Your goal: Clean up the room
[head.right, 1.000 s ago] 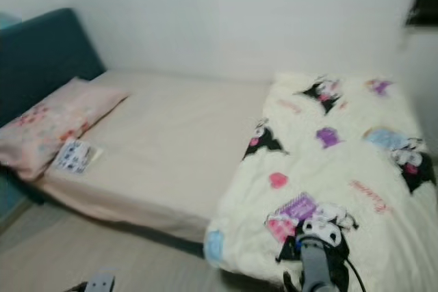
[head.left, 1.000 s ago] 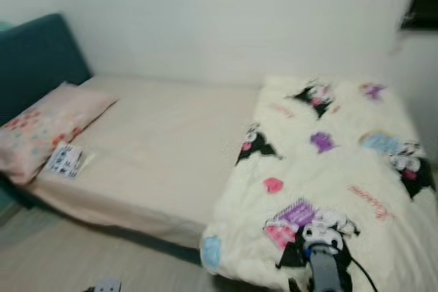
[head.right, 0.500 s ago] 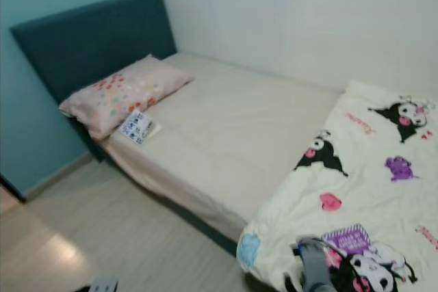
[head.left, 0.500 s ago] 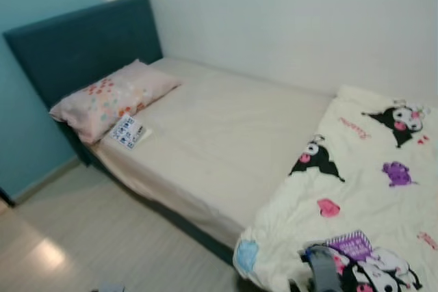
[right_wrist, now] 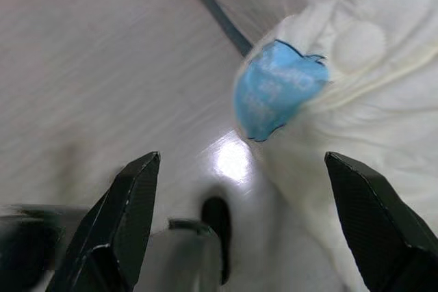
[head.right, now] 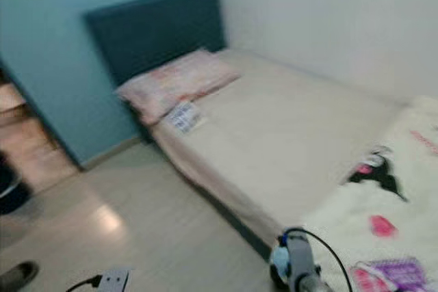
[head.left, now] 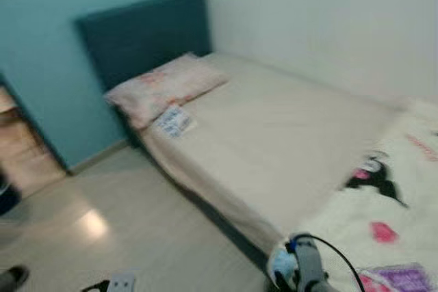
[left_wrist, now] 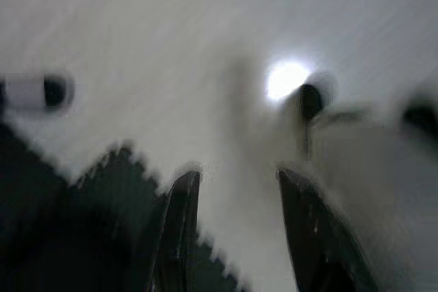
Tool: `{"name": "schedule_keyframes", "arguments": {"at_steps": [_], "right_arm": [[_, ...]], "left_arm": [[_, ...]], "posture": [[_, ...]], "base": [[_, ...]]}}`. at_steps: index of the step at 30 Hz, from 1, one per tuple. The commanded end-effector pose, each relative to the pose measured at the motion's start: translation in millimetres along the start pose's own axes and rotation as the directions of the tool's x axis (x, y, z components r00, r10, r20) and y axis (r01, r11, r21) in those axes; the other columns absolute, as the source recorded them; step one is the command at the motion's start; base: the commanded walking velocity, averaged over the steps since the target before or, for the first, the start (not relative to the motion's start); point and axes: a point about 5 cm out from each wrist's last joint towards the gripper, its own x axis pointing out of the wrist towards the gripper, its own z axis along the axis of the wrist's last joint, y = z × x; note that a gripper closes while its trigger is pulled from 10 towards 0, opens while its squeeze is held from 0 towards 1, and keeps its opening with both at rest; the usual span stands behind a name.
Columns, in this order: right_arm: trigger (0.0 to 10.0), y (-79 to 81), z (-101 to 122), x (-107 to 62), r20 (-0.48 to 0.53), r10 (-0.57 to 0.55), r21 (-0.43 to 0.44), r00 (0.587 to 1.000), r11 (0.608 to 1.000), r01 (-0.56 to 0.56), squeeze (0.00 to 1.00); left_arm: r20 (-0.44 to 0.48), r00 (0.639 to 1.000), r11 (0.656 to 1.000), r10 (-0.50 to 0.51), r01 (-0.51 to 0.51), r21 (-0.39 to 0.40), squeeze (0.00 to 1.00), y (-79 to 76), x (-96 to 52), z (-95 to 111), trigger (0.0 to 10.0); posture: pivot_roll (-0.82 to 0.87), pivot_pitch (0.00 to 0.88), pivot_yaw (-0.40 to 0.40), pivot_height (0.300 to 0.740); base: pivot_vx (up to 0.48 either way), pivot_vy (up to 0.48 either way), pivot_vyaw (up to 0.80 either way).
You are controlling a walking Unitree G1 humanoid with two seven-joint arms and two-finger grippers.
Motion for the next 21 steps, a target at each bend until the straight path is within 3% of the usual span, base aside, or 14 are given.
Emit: {"name": "schedule_keyframes", "arguments": {"at_steps": [1, 6, 13, 21], "right_arm": [[10.0, 4.6, -0.8, 1.1, -0.014, -0.009, 0.033, 1.0, 0.999, 0.009, 0.0], [10.0, 4.0, -17.0, -1.7, -0.075, -0.037, 0.036, 0.997, 0.999, 0.04, 0.0], [10.0, 5.5, -39.9, -6.9, -0.143, -0.047, 0.039, 0.989, 0.998, 0.053, 0.0], [10.0, 0.6, -46.9, -9.5, -0.171, -0.065, 0.037, 0.983, 0.997, 0.073, 0.0]], "left_arm": [[0.003, 1.0, 1.0, 0.006, -0.006, 0.028, 0.0, 4.7, -0.5, -1.5, 10.0], [-0.008, 1.0, 0.998, -0.028, 0.029, 0.048, 0.0, 3.0, -1.1, -5.2, 10.0], [-0.028, 0.996, 0.996, -0.085, 0.086, 0.008, 0.0, 2.9, -2.2, -10.7, 10.0], [-0.012, 0.994, 0.994, -0.106, 0.106, -0.02, 0.0, 7.7, -2.5, -9.1, 10.0]], "posture": [[-0.17, 0.0, 0.053, 0.74], [-0.15, 0.0, 0.071, 0.74], [-0.12, 0.0, 0.061, 0.74], [-0.14, 0.0, 0.061, 0.74]], "base": [[0.0, 0.0, 0.77], [0.0, 0.0, 0.78], [0.0, 0.0, 0.78], [0.0, 0.0, 0.78]]}}
